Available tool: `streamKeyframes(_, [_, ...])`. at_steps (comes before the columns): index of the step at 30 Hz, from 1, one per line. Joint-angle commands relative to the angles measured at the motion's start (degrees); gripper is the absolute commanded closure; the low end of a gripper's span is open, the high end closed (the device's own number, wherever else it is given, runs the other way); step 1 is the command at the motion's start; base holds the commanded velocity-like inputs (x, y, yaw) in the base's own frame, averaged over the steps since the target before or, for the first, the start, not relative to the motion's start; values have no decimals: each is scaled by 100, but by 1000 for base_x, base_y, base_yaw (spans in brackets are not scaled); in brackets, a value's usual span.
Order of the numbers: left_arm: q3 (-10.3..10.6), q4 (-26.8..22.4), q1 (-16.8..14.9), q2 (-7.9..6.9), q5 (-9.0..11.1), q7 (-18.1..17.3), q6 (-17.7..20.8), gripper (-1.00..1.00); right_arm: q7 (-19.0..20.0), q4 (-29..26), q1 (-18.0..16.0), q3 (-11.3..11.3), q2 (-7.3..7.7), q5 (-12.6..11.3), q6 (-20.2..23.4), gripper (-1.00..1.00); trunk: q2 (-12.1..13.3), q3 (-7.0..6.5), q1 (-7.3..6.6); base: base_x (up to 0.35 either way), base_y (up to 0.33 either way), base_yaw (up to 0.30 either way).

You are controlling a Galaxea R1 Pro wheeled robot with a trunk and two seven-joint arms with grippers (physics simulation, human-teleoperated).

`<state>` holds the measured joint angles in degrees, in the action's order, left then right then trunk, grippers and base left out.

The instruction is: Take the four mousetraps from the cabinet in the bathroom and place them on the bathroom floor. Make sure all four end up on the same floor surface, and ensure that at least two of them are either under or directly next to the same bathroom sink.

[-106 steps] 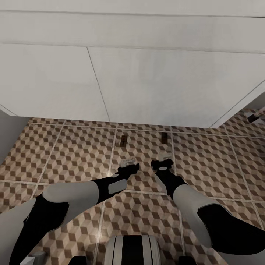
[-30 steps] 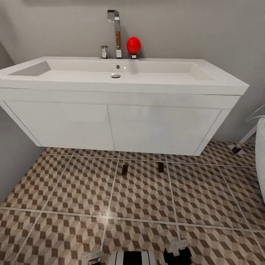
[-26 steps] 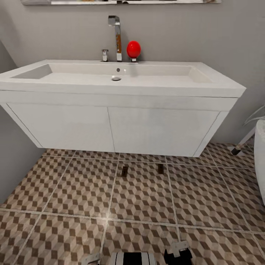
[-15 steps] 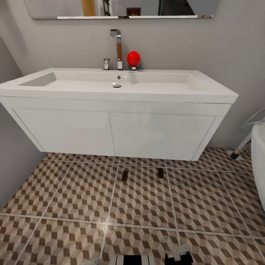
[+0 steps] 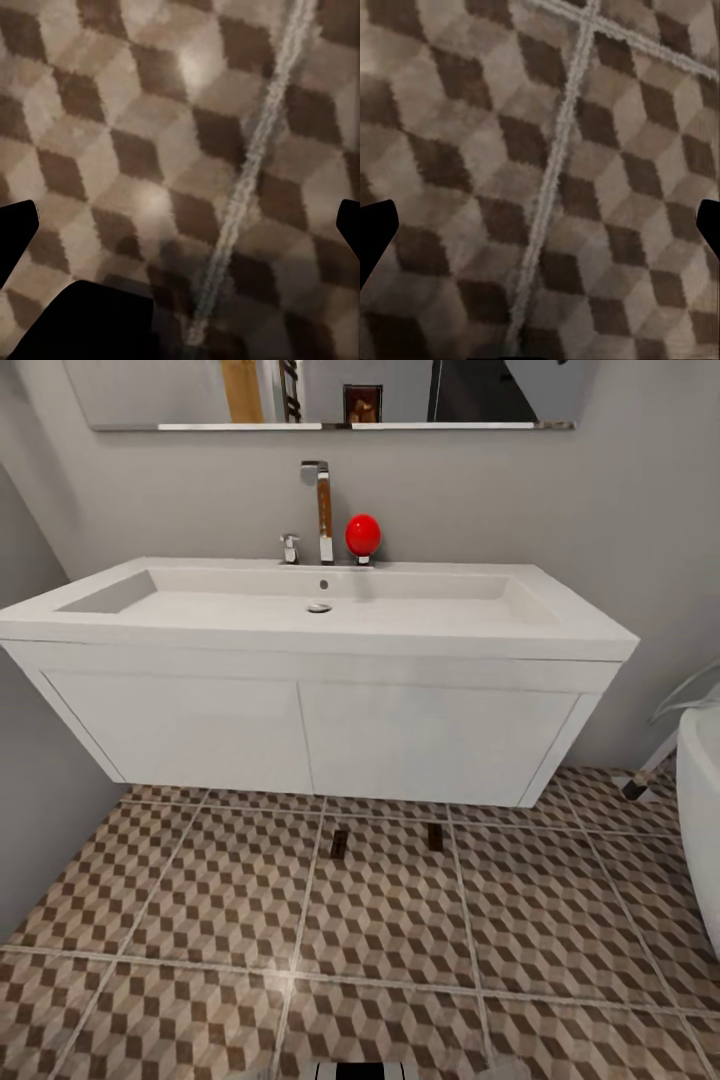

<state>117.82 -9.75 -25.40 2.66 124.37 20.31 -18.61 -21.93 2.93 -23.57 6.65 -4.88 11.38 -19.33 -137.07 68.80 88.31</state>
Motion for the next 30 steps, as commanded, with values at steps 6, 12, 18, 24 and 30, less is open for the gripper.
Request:
streamKeyframes(6, [48, -18, 76, -2, 35, 35, -28, -100, -40, 53, 193, 47, 57, 10, -18, -100, 240, -104, -133, 0, 0, 0])
streamKeyframes(12, [48, -18, 104, -2, 35, 35, -28, -100, -39, 62, 350, 47, 75, 6, -18, -100, 481, -212, -265, 0, 0, 0])
streamKeyframes(18, [48, -16, 112, -2, 35, 35, -28, -100, -39, 61, 428, 47, 75, 7, -18, -100, 721, -320, -397, 0, 0, 0])
streamKeyframes(24, [48, -14, 114, -2, 35, 35, -28, -100, -39, 59, 469, 47, 75, 12, -18, -100, 962, -427, -529, 0, 0, 0])
streamKeyframes(30, [48, -16, 114, -2, 35, 35, -28, -100, -39, 58, 481, 47, 77, 10, -18, -100, 1203, -535, -660, 0, 0, 0])
